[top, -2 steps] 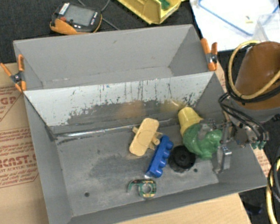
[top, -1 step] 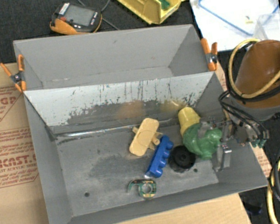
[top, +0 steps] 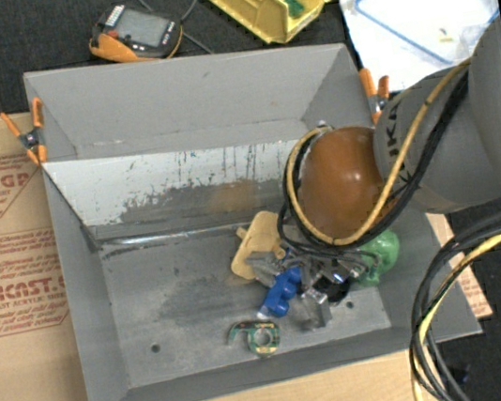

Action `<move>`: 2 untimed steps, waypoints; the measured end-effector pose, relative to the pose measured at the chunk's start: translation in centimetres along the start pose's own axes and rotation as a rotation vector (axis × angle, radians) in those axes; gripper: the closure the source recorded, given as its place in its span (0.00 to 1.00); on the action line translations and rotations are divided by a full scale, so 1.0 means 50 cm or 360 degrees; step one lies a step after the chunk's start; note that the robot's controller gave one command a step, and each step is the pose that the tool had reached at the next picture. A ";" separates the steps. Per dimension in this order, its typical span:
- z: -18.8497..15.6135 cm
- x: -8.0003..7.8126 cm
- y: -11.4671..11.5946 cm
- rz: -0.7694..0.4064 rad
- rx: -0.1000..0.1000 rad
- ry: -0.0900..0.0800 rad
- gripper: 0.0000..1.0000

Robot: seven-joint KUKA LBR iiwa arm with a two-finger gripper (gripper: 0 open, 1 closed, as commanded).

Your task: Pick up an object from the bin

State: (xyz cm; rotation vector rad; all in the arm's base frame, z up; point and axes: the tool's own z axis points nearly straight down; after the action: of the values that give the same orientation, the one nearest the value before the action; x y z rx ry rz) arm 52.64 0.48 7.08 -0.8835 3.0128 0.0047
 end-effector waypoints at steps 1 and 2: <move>-0.120 -0.001 -0.054 0.0338 0.0010 -0.0004 0.00; -0.056 -0.041 0.000 -0.0263 -0.0014 0.0008 0.00</move>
Offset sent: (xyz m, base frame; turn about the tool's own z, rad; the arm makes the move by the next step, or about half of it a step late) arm 0.0178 0.0089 0.0292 -0.1648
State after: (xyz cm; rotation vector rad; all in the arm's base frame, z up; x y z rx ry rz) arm 54.36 1.56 9.86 -1.1319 2.9357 0.0153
